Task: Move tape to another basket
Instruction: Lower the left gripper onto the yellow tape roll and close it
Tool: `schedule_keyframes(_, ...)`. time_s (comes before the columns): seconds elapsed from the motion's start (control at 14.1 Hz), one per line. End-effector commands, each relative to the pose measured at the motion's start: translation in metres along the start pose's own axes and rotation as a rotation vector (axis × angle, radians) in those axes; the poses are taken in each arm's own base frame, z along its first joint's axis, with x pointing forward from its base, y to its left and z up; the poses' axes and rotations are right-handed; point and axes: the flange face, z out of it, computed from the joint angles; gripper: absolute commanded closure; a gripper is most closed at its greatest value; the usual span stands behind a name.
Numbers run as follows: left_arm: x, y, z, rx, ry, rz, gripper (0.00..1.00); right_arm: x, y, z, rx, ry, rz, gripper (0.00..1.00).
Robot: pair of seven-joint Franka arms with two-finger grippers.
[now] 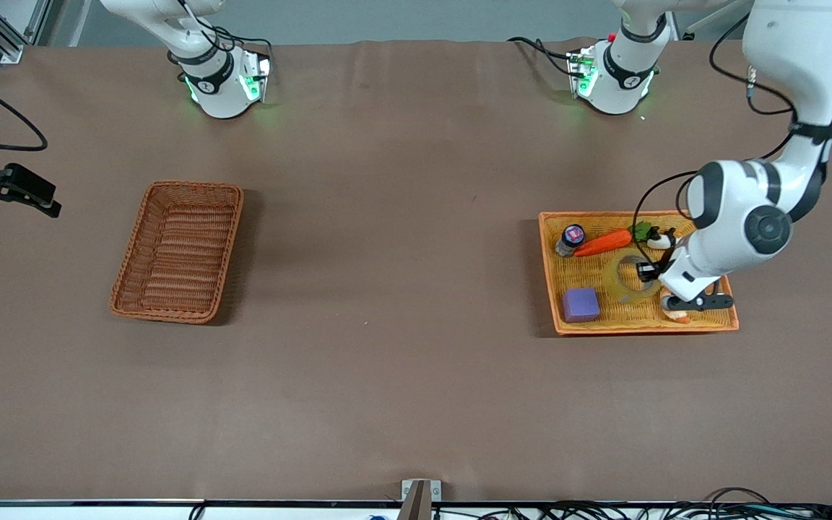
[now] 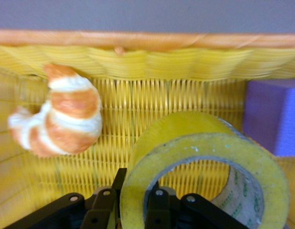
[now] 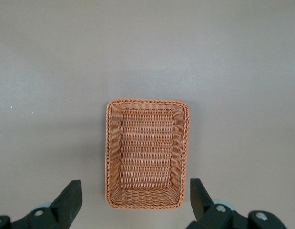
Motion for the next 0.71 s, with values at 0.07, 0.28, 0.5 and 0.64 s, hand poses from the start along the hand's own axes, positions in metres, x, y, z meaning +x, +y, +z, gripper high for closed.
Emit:
schedule_keyframes(0.07,-0.006,0.072,-0.063,-0.006,-0.027,0.080,1.00,0.000,-0.001,0.000,-0.002,-0.001,-0.004,0.00)
schedule_keyframes(0.28,-0.004,0.162,-0.082,-0.056,0.006,0.067,0.99,0.001,-0.002,0.001,0.001,0.003,-0.001,0.00)
schedule_keyframes(0.5,-0.011,0.260,-0.091,-0.134,0.006,0.015,0.98,0.001,-0.003,0.001,0.001,0.003,-0.004,0.00)
schedule_keyframes(0.64,-0.029,0.328,-0.086,-0.167,-0.016,0.012,0.96,0.001,-0.003,0.001,0.001,0.001,-0.004,0.00)
